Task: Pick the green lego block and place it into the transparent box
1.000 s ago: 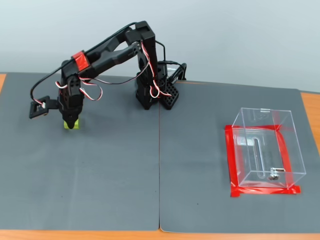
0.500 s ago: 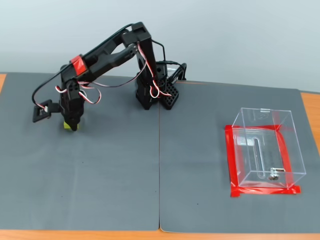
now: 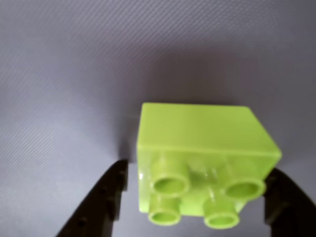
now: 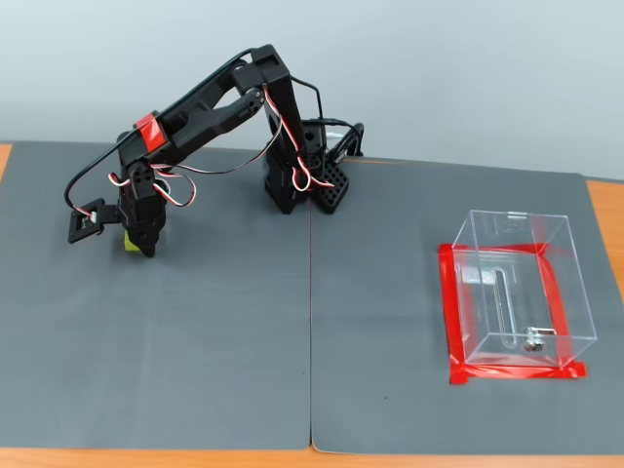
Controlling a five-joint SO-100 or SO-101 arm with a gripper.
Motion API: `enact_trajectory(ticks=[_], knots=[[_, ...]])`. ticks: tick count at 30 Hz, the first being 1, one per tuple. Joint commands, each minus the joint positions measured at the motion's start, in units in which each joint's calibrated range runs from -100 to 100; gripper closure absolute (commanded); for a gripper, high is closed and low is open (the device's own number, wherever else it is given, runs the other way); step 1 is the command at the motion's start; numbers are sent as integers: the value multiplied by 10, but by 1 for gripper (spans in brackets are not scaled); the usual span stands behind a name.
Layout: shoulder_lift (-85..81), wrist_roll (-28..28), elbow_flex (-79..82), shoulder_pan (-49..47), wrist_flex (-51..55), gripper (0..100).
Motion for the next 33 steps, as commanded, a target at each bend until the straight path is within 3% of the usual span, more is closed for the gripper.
enact_trajectory(ticks=[1,4,8,10,20,33], knots=[[-12,-2,-8,2,-6,70],[-13,-2,-8,3,-6,73],[-13,-2,-8,7,-6,90],[-13,-2,-8,8,-5,92],[-23,-2,-8,8,-5,92],[-182,2,-8,1,4,92]])
